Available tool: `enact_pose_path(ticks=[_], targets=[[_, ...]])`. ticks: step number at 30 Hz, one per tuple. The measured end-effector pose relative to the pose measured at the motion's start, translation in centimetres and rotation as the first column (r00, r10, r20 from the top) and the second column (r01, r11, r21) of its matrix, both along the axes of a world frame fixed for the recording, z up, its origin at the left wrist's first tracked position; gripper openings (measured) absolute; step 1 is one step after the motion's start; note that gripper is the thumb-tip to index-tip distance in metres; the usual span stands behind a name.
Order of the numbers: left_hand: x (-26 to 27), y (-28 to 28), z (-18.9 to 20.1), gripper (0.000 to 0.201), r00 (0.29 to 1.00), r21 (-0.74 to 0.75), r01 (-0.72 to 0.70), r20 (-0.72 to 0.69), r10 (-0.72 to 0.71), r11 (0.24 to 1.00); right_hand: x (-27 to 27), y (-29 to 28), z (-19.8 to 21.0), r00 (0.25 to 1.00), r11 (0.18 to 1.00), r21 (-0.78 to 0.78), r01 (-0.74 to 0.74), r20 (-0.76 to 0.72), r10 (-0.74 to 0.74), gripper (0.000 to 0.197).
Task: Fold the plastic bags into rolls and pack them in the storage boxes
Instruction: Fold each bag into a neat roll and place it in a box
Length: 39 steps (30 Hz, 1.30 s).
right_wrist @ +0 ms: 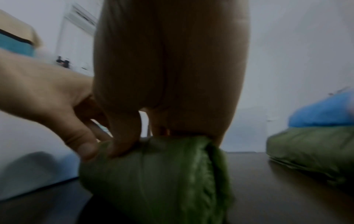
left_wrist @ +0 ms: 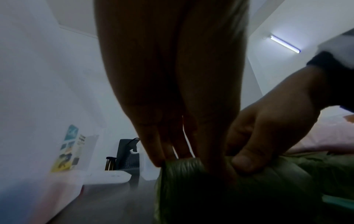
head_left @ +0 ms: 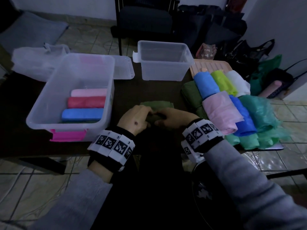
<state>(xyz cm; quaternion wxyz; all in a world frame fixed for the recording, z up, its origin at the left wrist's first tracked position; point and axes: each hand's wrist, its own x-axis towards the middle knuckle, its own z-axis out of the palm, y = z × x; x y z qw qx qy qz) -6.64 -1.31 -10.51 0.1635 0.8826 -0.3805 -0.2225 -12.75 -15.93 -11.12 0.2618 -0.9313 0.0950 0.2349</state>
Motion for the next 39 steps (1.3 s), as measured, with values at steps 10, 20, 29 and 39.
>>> enact_pose_path(ticks=[10, 20, 29, 39], targets=[[0.9, -1.3, -0.4, 0.043, 1.000, 0.042, -0.007, -0.021, 0.008, 0.999, -1.3, 0.2, -2.5, 0.851, 0.992, -0.031, 0.120, 0.518, -0.087, 0.030], [0.7, -1.2, -0.4, 0.058, 0.998, 0.064, 0.030, 0.059, -0.034, 0.997, -0.8, -0.1, -2.9, 0.941, 0.988, -0.155, 0.025, 0.336, 0.029, 0.063], [0.9, -1.5, 0.2, 0.043, 0.993, 0.137, 0.065, 0.092, -0.078, 0.988, 1.8, -0.9, 0.1, 0.999, 0.980, -0.199, 0.014, 0.043, -0.005, 0.105], [0.5, -1.4, 0.8, 0.041, 0.998, 0.112, 0.036, 0.041, -0.041, 0.993, 2.1, -0.3, -0.8, 0.995, 0.955, -0.289, -0.063, -0.089, 0.039, 0.102]])
